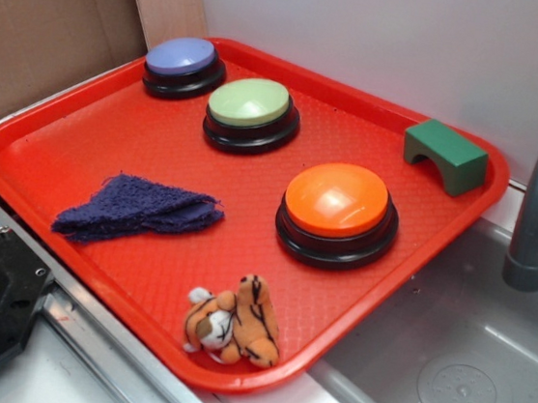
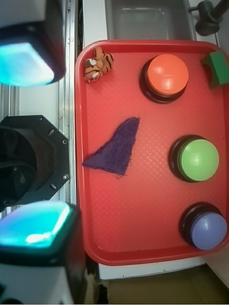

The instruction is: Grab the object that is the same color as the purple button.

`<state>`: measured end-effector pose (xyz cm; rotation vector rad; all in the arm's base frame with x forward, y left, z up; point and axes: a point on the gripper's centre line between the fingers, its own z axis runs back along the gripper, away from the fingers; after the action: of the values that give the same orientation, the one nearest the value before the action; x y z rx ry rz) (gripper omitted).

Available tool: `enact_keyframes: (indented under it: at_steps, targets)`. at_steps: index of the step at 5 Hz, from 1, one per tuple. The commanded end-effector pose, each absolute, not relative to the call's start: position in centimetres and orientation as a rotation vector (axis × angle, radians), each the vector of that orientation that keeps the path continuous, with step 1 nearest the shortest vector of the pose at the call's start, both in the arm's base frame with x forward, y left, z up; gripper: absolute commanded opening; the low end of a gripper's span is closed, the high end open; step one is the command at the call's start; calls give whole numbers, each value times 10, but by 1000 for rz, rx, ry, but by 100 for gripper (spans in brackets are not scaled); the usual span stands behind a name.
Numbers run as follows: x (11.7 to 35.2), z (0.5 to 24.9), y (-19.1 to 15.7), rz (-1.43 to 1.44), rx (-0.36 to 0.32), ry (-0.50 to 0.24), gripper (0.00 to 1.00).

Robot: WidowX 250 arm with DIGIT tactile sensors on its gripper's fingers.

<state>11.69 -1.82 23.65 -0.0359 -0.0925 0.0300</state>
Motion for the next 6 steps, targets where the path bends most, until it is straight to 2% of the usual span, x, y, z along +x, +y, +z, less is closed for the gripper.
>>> enact_keyframes:
  at_steps: [1, 2, 3, 5, 6]
  targets:
    - [117, 236, -18, 30, -36, -92, 100]
    - [126, 220, -4, -62, -17, -118, 100]
    - [132, 203, 2, -146, 45, -148, 100]
    - [149, 136, 16, -496, 53, -218, 100]
    - [157, 103, 17, -684, 81, -252, 100]
